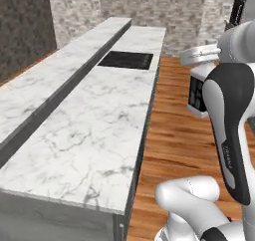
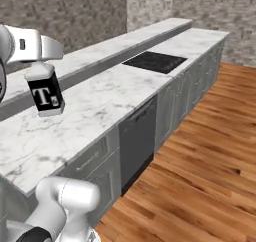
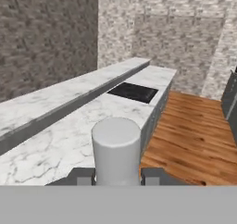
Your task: Get the candle and the liquor from the cabinet and move them to the dining counter.
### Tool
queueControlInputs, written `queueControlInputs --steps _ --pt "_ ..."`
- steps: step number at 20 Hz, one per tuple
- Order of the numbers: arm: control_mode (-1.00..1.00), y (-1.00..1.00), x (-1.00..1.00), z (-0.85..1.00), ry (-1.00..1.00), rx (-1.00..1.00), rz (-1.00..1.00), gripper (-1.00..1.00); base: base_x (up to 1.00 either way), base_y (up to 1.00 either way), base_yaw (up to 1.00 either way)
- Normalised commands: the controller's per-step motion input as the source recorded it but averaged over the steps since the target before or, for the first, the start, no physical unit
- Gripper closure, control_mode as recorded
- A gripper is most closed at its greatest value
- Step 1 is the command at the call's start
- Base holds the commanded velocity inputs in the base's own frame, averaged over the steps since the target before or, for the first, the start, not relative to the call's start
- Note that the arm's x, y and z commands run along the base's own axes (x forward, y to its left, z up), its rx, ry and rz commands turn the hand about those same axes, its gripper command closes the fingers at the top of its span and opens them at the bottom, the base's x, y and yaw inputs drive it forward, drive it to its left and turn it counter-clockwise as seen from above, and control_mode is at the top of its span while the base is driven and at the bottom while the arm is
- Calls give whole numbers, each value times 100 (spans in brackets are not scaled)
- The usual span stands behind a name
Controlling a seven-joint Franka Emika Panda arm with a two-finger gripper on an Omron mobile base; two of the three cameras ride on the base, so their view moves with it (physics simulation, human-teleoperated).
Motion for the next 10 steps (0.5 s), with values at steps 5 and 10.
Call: queueControlInputs --steps 5,10 --pt "100 0 0 0 0 0 0 100 0 45 -61" --pt "100 0 0 0 0 0 0 100 -4 47 -60"
